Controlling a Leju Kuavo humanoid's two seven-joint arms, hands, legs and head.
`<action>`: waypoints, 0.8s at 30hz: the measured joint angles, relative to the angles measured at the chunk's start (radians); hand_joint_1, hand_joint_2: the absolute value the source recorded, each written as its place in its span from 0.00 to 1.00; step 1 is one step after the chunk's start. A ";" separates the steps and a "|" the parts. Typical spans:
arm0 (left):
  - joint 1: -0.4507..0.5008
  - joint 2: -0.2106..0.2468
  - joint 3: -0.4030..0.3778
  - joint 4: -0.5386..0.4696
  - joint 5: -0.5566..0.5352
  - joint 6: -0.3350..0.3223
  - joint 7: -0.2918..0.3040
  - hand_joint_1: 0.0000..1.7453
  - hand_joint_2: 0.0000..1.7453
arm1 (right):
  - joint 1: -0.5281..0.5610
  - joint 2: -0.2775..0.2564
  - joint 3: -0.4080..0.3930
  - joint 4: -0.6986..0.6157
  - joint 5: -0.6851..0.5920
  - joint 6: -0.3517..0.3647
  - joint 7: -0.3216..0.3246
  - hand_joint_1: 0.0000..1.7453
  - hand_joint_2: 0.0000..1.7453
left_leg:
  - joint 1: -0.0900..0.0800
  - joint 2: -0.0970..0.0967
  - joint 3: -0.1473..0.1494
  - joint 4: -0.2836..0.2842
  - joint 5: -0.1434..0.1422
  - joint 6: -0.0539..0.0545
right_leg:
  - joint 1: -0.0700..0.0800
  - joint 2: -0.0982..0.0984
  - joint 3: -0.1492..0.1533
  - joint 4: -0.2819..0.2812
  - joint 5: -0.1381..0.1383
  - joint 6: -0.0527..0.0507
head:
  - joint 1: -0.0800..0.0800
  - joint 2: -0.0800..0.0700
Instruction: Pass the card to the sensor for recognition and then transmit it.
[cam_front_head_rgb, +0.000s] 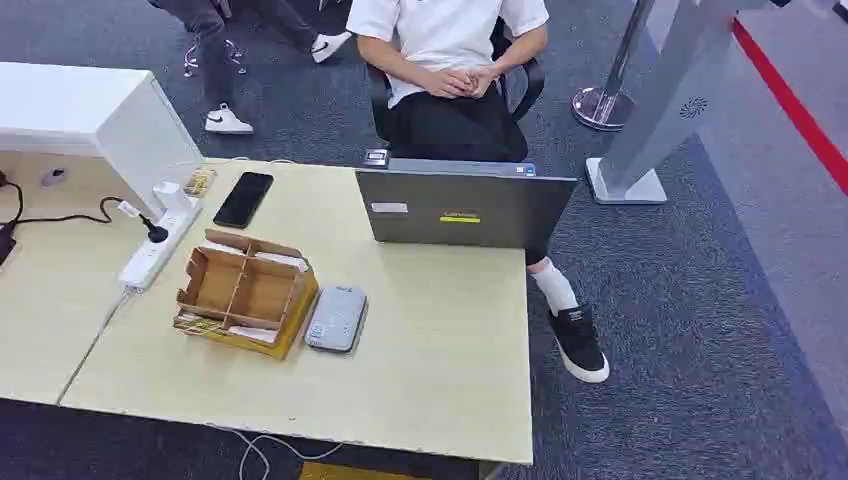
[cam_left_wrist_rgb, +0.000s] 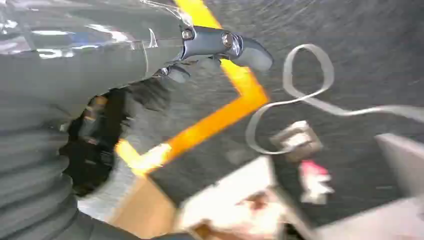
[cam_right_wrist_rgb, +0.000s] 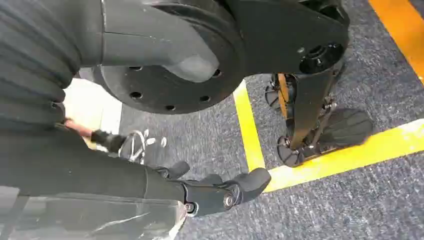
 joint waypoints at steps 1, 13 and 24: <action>0.001 -0.005 0.016 -0.015 0.000 0.000 -0.003 0.00 1.00 | -0.001 0.002 -0.002 0.001 -0.002 -0.002 0.000 0.00 1.00 | 0.000 0.000 0.000 0.000 0.000 0.000 | 0.000 0.000 0.000 0.000 0.000 0.000 | 0.000 0.000; 0.025 -0.090 0.162 -0.328 -0.053 0.048 -0.013 0.00 1.00 | -0.008 0.013 -0.016 0.017 -0.009 -0.007 0.014 0.00 1.00 | 0.000 0.000 0.001 0.000 0.000 0.000 | 0.000 0.001 0.000 0.000 0.000 0.000 | -0.002 0.000; 0.123 -0.163 0.136 -0.724 -0.051 0.190 -0.091 0.00 1.00 | -0.009 0.026 -0.016 0.020 0.013 -0.026 0.028 0.00 1.00 | 0.000 0.000 0.000 0.000 0.000 0.000 | 0.000 0.000 0.000 0.000 0.000 0.000 | -0.001 0.000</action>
